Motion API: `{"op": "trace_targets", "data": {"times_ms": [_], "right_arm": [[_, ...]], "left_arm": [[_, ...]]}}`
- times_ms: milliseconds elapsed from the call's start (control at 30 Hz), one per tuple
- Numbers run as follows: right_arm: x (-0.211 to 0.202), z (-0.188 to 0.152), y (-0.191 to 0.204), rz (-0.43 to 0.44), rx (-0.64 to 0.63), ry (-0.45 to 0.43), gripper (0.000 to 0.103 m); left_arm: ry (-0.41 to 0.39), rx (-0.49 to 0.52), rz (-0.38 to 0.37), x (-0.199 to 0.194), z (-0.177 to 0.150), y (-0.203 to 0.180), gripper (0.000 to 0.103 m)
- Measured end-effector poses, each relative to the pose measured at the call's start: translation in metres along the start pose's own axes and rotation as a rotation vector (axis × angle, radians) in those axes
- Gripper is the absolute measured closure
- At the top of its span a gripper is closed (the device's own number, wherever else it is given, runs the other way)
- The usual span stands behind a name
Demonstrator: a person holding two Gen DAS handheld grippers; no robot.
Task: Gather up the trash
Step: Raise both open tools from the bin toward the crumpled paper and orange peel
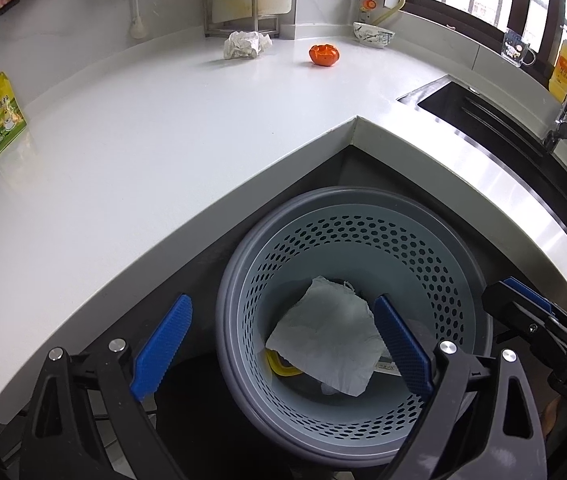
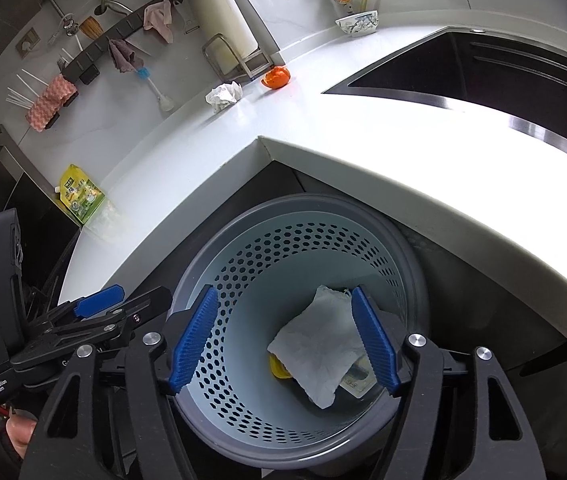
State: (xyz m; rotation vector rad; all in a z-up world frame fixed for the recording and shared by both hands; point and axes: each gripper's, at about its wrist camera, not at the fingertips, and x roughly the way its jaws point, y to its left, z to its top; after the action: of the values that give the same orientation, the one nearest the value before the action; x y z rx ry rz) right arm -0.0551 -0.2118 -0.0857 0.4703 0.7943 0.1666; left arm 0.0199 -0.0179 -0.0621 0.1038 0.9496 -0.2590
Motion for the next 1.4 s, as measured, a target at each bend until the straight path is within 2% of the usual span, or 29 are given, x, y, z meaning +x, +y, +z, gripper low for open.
{"op": "trace_targets", "data": {"times_ms": [300, 767, 1267, 1400], "right_arm": [[-0.007, 0.006, 0.003, 0.007, -0.004, -0.026, 0.033], [-0.015, 0.025, 0.015, 0.035, -0.037, -0.06, 0.032], [0.003, 0.075, 0.025, 0.045, -0.092, -0.088, 0.03], [0.014, 0.093, 0.026, 0.031, -0.113, -0.097, 0.026]], "left_arm": [[-0.017, -0.003, -0.002, -0.006, 0.004, 0.002, 0.011], [-0.054, -0.015, -0.001, -0.019, 0.019, 0.007, 0.011], [-0.109, -0.037, 0.005, -0.021, 0.066, 0.026, 0.011], [-0.154, -0.046, 0.042, -0.023, 0.088, 0.035, 0.008]]}}
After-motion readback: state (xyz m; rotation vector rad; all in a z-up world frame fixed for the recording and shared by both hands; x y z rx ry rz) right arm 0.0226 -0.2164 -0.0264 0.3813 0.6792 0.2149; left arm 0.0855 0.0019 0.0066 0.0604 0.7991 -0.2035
